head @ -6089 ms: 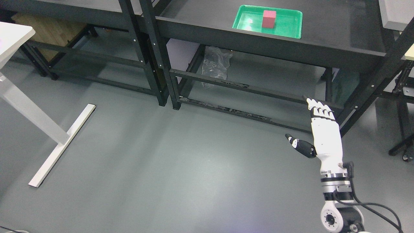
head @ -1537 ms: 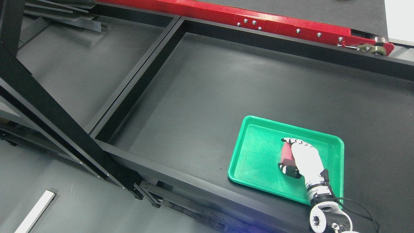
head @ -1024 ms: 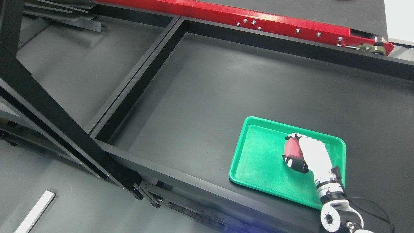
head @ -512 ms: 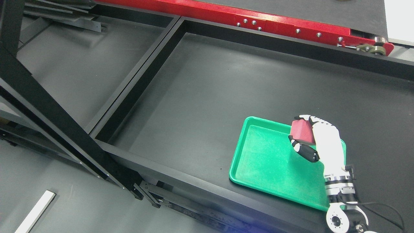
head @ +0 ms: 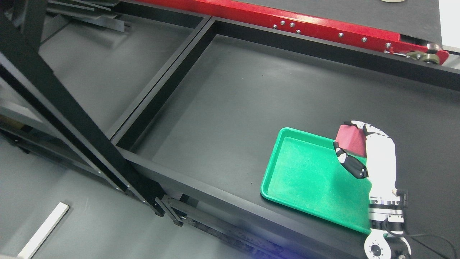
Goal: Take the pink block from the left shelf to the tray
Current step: 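Lift the pink block out of the green tray with the right hand, then turn and drive to the white table holding the block in the right hand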
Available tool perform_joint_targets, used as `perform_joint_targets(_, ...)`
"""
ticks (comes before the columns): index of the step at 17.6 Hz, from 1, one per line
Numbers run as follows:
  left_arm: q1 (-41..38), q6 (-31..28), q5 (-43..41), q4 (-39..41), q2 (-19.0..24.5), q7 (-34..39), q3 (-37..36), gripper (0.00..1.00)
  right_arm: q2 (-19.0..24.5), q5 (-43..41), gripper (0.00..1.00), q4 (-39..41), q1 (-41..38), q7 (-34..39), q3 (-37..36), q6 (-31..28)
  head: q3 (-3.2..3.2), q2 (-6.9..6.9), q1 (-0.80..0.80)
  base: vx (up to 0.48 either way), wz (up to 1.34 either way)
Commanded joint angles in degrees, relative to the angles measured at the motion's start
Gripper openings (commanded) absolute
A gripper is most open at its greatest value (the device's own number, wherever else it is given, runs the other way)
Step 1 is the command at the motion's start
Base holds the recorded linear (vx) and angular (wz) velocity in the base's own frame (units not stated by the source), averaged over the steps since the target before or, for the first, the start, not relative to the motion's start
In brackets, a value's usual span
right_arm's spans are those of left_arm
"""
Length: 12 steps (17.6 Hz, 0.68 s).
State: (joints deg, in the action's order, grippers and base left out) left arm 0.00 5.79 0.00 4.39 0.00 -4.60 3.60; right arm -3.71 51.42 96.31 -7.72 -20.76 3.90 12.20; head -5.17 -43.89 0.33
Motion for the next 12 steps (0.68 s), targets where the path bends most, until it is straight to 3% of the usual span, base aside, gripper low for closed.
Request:
perform_joint_targets(1,-0.53,-0.07,-0.09,0.0,1.0,0.03,0.0,1.0,0.37,-0.62,0.04,1.69,-0.8,-0.07,-0.38,0.02,0.0,0.0,0.0,-0.048,0.14)
perform_joint_targets(12,-0.53,0.01,-0.09,0.0,1.0,0.03,0.0,1.0,0.28,-1.58,0.04,2.22,-1.59,-0.16,-0.56,0.9,0.0,0.0,0.0,-0.054,0.37)
